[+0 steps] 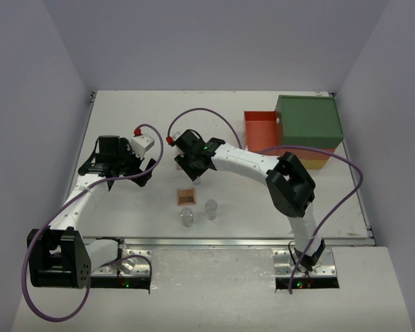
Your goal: Organize the makeup
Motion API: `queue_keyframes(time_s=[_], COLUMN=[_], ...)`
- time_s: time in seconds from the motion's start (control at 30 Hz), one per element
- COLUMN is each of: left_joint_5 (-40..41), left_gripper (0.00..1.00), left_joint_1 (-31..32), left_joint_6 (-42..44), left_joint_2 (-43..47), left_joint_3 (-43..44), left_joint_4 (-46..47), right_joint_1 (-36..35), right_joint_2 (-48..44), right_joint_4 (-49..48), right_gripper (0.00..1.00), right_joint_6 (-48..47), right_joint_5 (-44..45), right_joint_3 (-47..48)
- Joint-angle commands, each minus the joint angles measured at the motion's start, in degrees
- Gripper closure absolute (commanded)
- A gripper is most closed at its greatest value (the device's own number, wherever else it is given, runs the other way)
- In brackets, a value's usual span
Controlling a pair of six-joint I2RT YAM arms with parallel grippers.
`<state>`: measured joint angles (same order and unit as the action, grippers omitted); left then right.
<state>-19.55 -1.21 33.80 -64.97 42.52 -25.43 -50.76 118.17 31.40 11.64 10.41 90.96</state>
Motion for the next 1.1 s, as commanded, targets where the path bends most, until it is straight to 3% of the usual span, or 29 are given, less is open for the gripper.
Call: queue_keyframes(time_s=[0.0,0.07,0.2,0.43,0.53,0.67,0.87,1.07], left_joint_5=[-0.7,-0.8,-0.8,-1.0,-1.3,-1.7,-2.2,-2.0], left_gripper=[0.0,0.0,0.0,0.0,0.0,0.0,0.0,0.0], left_joint_1=[-0.7,-0.7,-0.9,-1.3,-1.4,-1.6,-1.7,-1.8], left_joint_6=[0.5,0.6,0.8,1.3,1.2,1.1,1.0,1.5], left_joint_2=[0.1,0.1,0.4,0.6,0.6,0.6,0.6,0.9], left_joint_3=[0.1,0.1,0.2,0.0,-0.2,-0.4,-0.1,-0.2], left_joint_4=[2.1,2.0,1.8,1.8,1.8,2.1,1.6,1.1], right_joint_1=[-0.2,-0.3,-0.2,-0.2,-0.2,1.6,13.0,18.7], right_joint_2=[-0.2,-0.3,-2.3,-17.2,-25.4,-38.5,-39.4,-34.7], right_joint_4=[-0.2,-0.3,-0.9,-7.4,-16.4,-32.5,-35.2,-30.0], right_gripper=[0.64,0.83,1.0,1.0,1.0,1.0,1.0,1.0], right_joint_6=[-0.1,0.0,0.1,-0.2,-2.4,-10.1,-13.9,-15.3], right_joint_5=[-0.5,-1.2,-1.2,4.3,10.1,25.2,31.9,27.7], right_joint_3=[2.5,2.4,1.5,-5.4,-13.2,-23.8,-26.1,-21.5])
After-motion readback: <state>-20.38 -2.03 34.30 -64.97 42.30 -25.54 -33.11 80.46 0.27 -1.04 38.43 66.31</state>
